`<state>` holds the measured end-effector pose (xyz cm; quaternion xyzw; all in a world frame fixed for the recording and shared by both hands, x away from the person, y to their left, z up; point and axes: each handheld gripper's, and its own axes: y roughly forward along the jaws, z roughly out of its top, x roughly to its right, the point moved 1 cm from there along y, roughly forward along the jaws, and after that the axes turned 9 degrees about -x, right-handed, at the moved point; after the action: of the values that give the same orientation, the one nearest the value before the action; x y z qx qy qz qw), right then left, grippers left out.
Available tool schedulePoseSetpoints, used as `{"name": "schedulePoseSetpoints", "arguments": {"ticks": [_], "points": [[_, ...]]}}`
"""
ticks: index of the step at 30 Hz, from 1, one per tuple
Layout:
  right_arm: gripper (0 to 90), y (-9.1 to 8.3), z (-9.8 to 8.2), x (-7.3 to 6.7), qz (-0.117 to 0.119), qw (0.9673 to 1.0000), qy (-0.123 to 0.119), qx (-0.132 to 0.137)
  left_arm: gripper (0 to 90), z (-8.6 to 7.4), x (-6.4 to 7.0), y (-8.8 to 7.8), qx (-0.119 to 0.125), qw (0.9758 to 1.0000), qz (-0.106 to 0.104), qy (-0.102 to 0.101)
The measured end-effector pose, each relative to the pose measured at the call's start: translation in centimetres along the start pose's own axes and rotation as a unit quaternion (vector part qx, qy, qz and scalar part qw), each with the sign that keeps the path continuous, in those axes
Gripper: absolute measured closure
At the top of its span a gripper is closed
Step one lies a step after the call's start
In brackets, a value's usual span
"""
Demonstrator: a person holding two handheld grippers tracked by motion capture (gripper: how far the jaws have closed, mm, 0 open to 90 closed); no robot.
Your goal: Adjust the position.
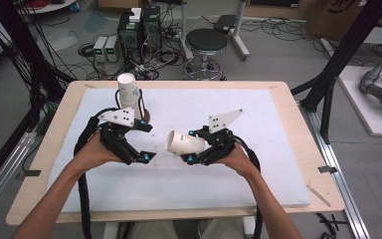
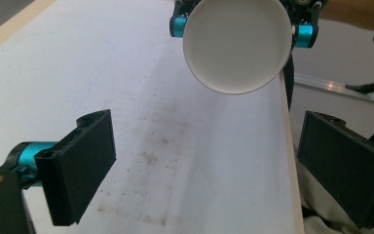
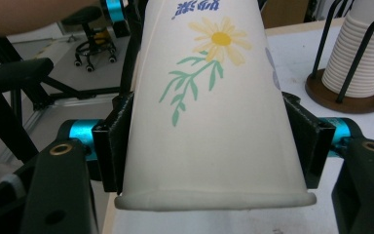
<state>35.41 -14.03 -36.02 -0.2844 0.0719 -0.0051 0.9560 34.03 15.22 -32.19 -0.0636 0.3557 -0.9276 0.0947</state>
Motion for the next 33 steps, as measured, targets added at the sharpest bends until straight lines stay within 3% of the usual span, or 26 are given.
{"name": "schedulePoseSetpoints", "arguments": {"ticks": [3,4,6,13,17,18,19,22,27,31,33], "points": [[31.4,0.1,0.1,0.0,-0.001,0.9999,0.000,-0.010,7.0,0.3,0.0,-0.2,-0.016,0.9999,0.002,0.004],[31.4,0.2,0.3,-0.1,-0.006,0.9996,-0.006,-0.027,7.0,0.7,0.1,-0.3,-0.030,0.9995,-0.001,0.006],[31.4,0.2,0.6,-0.3,-0.006,0.9992,-0.009,-0.038,7.0,0.8,0.1,-0.3,-0.035,0.9994,-0.004,0.006],[31.4,0.3,1.2,-0.4,-0.012,0.9977,-0.018,-0.065,7.0,1.6,0.3,-0.3,-0.082,0.9964,-0.016,0.014],[31.4,0.5,1.2,-0.5,-0.015,0.9957,-0.018,-0.090,7.0,2.0,0.1,-0.6,-0.122,0.9920,-0.021,0.020],[31.4,0.7,1.4,-0.5,-0.015,0.9947,-0.020,-0.100,7.0,2.1,0.1,-0.6,-0.147,0.9886,-0.022,0.023],[31.4,0.7,1.4,-0.5,-0.015,0.9947,-0.020,-0.100,7.0,2.1,0.1,-0.6,-0.147,0.9886,-0.022,0.023],[31.4,0.9,1.7,-0.5,-0.016,0.9936,-0.025,-0.109,7.0,2.4,0.2,-0.5,-0.169,0.9850,-0.026,0.025],[31.4,1.2,1.8,-0.5,-0.013,0.9915,-0.025,-0.127,9.8,2.7,0.2,-0.4,-0.182,0.9824,-0.032,0.027],[31.5,1.6,1.8,-0.5,-0.010,0.9895,-0.028,-0.141,10.1,2.8,0.1,-0.1,-0.205,0.9775,-0.042,0.028],[31.5,1.7,1.8,-0.4,-0.011,0.9882,-0.027,-0.150,10.1,2.8,0.1,0.0,-0.210,0.9764,-0.041,0.029]]}}
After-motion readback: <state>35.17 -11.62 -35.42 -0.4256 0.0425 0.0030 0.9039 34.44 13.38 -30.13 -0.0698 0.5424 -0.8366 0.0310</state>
